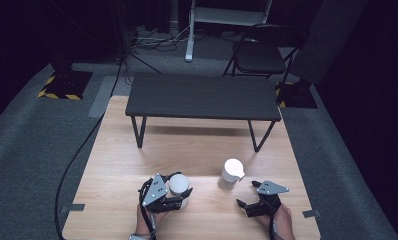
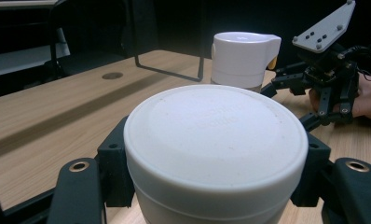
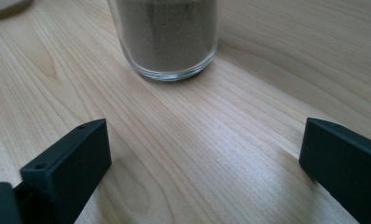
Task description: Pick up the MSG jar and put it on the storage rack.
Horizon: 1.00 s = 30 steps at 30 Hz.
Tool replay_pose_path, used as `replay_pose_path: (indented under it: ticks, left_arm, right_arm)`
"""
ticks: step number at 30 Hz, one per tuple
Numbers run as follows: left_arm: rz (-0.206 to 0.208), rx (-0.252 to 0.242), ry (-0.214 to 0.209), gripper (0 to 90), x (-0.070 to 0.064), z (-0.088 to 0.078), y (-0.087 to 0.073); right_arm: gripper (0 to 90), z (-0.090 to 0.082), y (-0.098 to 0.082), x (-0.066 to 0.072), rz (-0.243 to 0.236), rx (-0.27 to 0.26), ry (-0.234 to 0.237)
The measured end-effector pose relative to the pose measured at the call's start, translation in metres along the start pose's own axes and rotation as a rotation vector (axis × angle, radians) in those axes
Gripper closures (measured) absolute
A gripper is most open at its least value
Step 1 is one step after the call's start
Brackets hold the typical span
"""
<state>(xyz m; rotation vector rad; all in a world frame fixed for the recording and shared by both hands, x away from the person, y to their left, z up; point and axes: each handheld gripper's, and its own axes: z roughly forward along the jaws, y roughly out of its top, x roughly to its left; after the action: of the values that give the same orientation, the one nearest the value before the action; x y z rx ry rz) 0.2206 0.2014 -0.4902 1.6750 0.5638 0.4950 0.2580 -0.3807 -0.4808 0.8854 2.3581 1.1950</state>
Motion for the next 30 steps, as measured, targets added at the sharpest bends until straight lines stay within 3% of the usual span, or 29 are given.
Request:
replay_pose_path:
  ticks: [7,17,25,27,30]
  left_arm:
    - [-0.003,-0.041,0.015,33.6,-0.004,0.001,-0.01]
    - [-0.019,-0.021,0.031,33.7,-0.007,0.001,-0.002]
    - [-0.014,-0.034,0.023,33.6,0.005,0.0,0.031]
    - [-0.005,0.008,0.056,33.6,0.005,0.002,0.051]
    - [0.001,0.022,0.066,33.6,0.01,0.004,0.066]
  right_arm:
    - [1.8,0.0,0.0,0.0,0.0,0.0,0.0]
    - [1.7,0.0,0.0,0.0,-0.001,0.0,0.001]
    - [1.8,0.0,0.0,0.0,-0.001,0.0,0.003]
    - [1.8,0.0,0.0,0.0,-0.002,0.0,0.003]
    - [1.8,0.0,0.0,-0.001,-0.003,0.001,0.004]
